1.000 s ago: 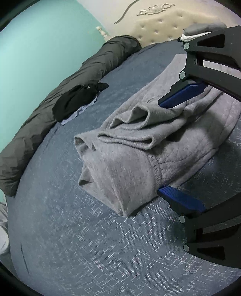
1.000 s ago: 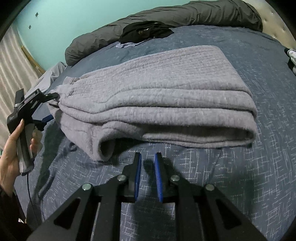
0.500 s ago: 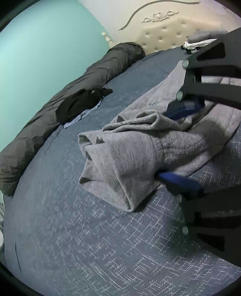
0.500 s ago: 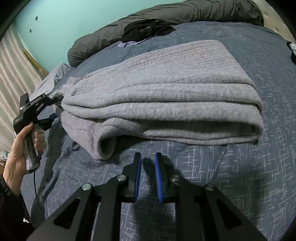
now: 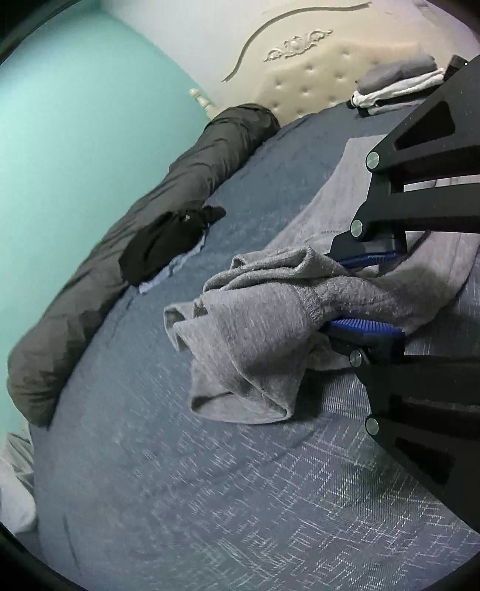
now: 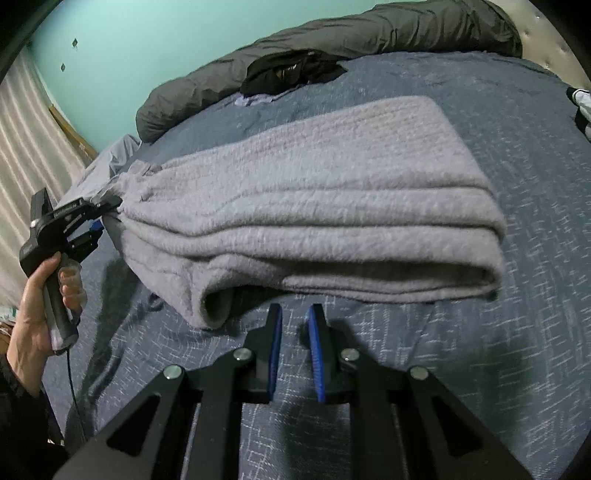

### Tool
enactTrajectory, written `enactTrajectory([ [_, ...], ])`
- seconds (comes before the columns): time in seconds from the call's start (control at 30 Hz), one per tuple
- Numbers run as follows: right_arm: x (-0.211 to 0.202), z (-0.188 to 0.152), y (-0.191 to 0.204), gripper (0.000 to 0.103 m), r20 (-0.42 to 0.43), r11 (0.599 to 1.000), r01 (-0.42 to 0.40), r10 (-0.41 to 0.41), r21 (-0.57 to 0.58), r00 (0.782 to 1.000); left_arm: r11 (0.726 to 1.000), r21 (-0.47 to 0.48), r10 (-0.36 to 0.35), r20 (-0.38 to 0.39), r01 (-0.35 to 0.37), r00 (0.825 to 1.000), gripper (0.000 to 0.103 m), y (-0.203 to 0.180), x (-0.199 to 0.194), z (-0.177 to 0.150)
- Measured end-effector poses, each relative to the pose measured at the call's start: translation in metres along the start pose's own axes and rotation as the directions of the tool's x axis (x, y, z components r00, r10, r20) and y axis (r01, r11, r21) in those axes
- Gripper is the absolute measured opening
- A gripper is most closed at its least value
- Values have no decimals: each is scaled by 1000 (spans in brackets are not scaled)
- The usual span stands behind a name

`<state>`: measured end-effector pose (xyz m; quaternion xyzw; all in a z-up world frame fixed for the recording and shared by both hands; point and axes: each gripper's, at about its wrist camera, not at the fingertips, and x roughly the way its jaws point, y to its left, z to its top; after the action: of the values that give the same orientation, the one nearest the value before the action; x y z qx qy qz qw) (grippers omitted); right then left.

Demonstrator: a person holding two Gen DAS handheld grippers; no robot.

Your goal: Fold clothes

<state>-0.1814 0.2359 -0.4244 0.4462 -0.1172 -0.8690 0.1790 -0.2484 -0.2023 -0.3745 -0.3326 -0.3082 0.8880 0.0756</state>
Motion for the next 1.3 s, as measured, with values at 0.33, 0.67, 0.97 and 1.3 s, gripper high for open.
enactTrajectory([
  [0.33, -44, 11, -47, 14, 112, 996, 26, -36, 88, 993, 997, 79, -21, 32, 19, 999, 25, -42, -19, -3],
  [0.67, -67, 9, -101, 14, 140, 979, 36, -65, 199, 988, 976, 218, -8, 20, 4, 1000, 25, -125, -18, 0],
  [0.97, -87, 7, -132, 14, 170, 963, 21, -69, 270, 983, 832, 554, 38, -125, 38, 991, 24, -271, 45, -73],
  [1.3, -91, 6, -146, 14, 163, 955, -8, -43, 295, 986, 639, 767, 183, -212, 48, 960, 58, -317, 91, -183],
])
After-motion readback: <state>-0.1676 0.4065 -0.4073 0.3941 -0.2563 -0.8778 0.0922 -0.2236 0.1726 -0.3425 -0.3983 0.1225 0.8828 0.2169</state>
